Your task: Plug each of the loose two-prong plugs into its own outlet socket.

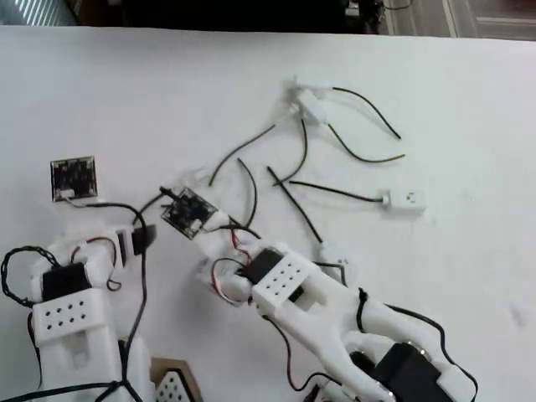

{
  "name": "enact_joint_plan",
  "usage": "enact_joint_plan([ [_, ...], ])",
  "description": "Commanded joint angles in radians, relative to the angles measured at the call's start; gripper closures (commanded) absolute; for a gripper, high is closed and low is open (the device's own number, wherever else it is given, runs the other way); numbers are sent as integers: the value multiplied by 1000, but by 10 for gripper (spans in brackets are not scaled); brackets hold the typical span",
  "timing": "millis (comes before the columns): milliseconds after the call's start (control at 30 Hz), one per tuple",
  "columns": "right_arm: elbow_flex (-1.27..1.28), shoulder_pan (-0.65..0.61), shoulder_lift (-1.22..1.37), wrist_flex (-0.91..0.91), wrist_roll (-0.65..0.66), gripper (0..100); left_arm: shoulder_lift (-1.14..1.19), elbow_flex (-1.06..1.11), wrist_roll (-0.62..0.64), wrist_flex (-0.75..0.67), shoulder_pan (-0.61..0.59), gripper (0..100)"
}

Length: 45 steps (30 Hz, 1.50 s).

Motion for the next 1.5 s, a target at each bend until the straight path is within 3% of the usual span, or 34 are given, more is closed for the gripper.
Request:
enact_joint_plan([
  [0, -44, -2, -1, -10, 17, 981, -18, -6, 3, -18, -7, 642],
  [400, -94, 1, 128, -5, 21, 980, -18, -5, 2, -18, -7, 639],
  [633, -143, -1, -88, 219, 11, 800, -22, -9, 2, -11, -8, 588],
  [900, -141, 7, -348, 367, 11, 795, -18, -5, 8, -11, -7, 578],
  [1000, -140, 48, -355, 407, 12, 794, -21, -5, -2, -6, -4, 578],
  [1267, -137, 312, -357, 430, -8, 794, -22, -12, -270, 126, 48, 573],
  [1367, -94, 395, -357, 366, -83, 794, -22, -11, -371, 166, 71, 573],
  [1467, -26, 433, -357, 272, -100, 795, -22, -9, -368, 207, 143, 573],
])
